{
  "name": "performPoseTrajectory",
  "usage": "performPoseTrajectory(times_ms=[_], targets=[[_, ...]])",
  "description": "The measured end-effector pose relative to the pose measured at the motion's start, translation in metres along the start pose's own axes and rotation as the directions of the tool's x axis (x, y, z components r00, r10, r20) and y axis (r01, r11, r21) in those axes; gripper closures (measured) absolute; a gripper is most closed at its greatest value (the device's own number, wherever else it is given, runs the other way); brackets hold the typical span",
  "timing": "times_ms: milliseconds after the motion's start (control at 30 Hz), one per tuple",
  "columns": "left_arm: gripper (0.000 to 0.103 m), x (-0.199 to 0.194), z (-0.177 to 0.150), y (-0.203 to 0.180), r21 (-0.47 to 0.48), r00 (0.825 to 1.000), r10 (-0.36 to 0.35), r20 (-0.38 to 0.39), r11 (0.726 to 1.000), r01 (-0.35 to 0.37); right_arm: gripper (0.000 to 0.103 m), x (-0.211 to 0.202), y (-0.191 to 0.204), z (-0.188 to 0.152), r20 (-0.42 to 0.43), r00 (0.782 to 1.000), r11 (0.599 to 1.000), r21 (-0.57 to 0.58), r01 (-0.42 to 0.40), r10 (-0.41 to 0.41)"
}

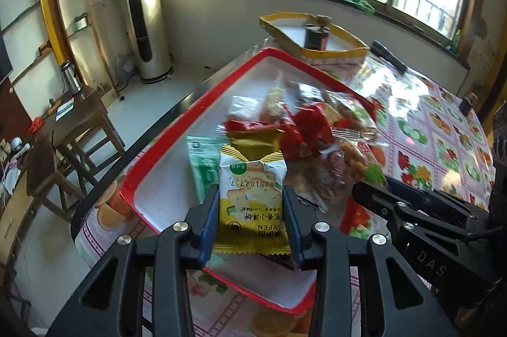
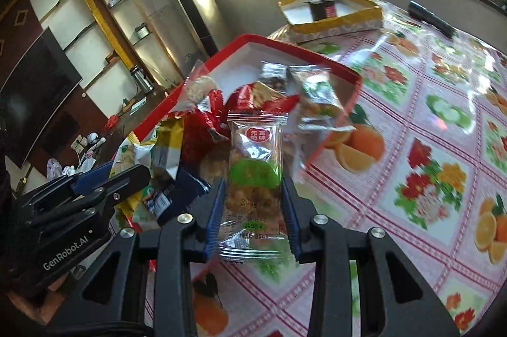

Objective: Organize snacks
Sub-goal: 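Carry the cake pack with left tool while right tool carries the peanut pack over the tray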

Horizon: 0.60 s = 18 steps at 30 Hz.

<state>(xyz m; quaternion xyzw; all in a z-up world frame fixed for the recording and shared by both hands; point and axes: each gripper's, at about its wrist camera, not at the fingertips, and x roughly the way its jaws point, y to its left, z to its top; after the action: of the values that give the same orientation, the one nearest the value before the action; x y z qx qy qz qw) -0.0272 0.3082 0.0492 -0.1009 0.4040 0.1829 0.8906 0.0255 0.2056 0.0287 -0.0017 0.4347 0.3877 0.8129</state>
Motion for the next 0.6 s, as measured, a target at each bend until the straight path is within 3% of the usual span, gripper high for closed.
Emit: performPoseTrajectory(times_ms=[600], targets=[[0.065,0.028,0.013,0.015,-0.037,0.999,0.029,-0.023,0.999,-0.030,0.066,0.042,0.013,0.026,-0.017,1.000,0.999,-0.052,-0.011,0.010]])
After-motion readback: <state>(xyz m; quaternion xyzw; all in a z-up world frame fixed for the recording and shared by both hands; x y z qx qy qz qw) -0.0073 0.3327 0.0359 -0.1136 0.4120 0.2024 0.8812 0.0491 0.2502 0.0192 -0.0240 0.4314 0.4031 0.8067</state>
